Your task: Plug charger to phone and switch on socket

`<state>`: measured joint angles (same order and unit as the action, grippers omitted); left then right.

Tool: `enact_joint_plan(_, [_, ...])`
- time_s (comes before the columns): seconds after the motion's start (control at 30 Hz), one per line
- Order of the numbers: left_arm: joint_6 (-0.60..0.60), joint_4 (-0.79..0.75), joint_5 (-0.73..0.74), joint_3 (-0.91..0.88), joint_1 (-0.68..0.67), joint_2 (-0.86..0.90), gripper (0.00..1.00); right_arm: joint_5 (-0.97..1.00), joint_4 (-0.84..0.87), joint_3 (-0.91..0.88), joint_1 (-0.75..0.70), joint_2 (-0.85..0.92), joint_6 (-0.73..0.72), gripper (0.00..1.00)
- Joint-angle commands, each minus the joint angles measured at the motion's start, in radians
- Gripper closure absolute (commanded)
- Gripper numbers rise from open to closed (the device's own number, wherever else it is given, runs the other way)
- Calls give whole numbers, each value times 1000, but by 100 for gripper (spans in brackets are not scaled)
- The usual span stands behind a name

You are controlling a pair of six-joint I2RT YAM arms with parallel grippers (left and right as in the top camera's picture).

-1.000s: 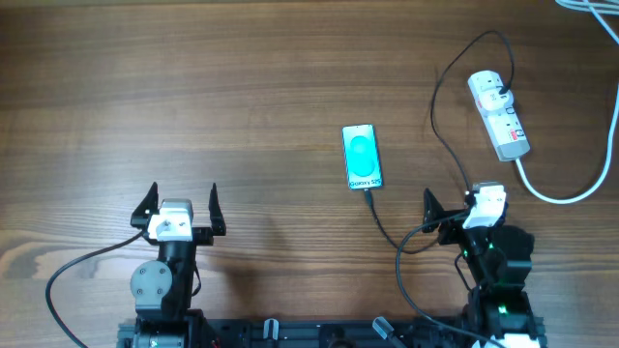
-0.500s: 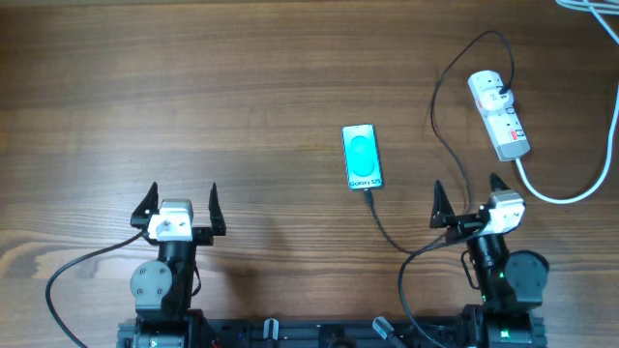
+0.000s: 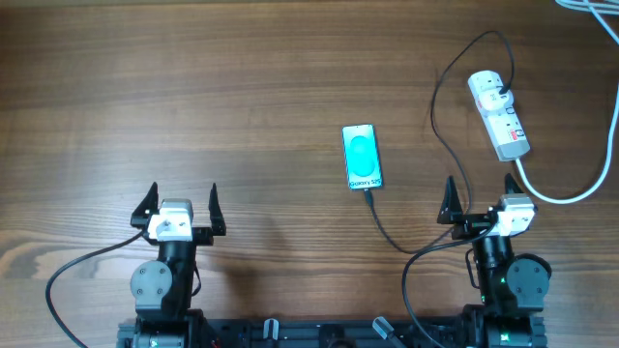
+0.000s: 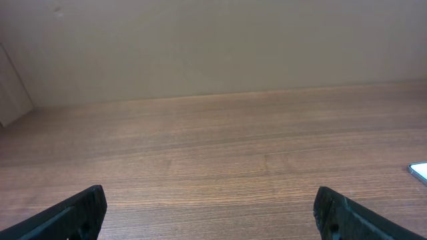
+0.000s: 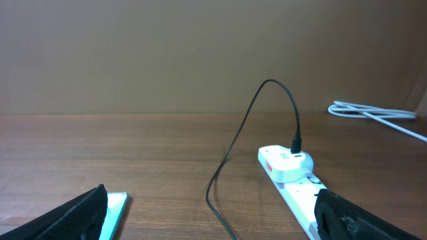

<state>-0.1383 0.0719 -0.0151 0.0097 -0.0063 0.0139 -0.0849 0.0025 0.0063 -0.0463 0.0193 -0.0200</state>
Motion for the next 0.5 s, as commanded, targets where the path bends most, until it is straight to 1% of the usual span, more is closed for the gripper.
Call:
enact_joint_plan(0.0, [-15,0,-12,-4,5,-9,0,30,0,-2,4,-16,16,0])
enact_joint_plan(0.47, [-15,0,-12,-4,5,-9,0,30,0,-2,4,-16,17,0])
